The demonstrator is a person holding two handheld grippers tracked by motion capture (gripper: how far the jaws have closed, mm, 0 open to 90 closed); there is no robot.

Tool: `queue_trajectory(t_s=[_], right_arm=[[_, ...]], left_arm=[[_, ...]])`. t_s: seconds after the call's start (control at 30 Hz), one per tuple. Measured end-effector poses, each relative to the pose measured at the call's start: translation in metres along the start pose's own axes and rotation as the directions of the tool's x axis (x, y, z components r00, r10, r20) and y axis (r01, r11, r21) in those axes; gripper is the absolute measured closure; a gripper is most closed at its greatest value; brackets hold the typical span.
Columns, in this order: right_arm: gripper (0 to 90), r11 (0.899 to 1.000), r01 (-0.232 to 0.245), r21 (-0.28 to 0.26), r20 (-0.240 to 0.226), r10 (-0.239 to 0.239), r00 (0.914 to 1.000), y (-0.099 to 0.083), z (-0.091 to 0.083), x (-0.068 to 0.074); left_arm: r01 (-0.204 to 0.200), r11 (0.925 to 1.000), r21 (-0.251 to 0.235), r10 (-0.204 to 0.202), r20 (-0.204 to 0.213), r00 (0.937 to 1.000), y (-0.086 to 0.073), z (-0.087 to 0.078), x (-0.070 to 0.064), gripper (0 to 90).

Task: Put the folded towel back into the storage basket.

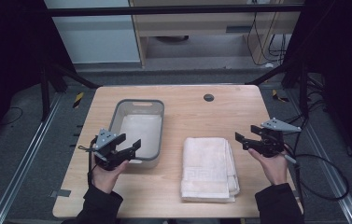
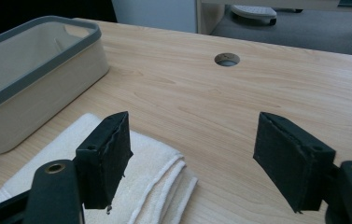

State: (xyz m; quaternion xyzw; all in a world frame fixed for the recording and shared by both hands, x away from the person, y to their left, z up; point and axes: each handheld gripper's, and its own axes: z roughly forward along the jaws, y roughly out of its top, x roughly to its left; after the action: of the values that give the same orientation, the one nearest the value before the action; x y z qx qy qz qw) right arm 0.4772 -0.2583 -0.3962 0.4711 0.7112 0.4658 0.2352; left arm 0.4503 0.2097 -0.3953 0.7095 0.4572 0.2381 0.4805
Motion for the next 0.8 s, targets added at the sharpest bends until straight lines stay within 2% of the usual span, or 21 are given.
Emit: queue_trajectory(t_s=[0.17, 0.43, 0.8], right_arm=[[29.8, 1.0, 0.003, 0.003, -0.019, -0.003, 0.9998, 0.0, 0.004, 0.003], [31.0, 1.0, 0.018, 0.025, -0.051, -0.017, 0.9985, -0.003, 0.009, 0.01], [32.7, 0.999, 0.011, 0.037, -0.084, -0.008, 0.9965, -0.006, 0.017, 0.018]], left_arm=[[-0.007, 0.9999, 0.008, 0.007, 0.032, 0.9995, 0.0, 0.008, -0.013, 34.1], [-0.042, 0.9987, 0.028, 0.04, 0.082, 0.9958, -0.003, 0.016, -0.036, 33.8], [-0.075, 0.9955, 0.058, 0.067, 0.119, 0.9906, -0.013, 0.027, -0.057, 34.1]])
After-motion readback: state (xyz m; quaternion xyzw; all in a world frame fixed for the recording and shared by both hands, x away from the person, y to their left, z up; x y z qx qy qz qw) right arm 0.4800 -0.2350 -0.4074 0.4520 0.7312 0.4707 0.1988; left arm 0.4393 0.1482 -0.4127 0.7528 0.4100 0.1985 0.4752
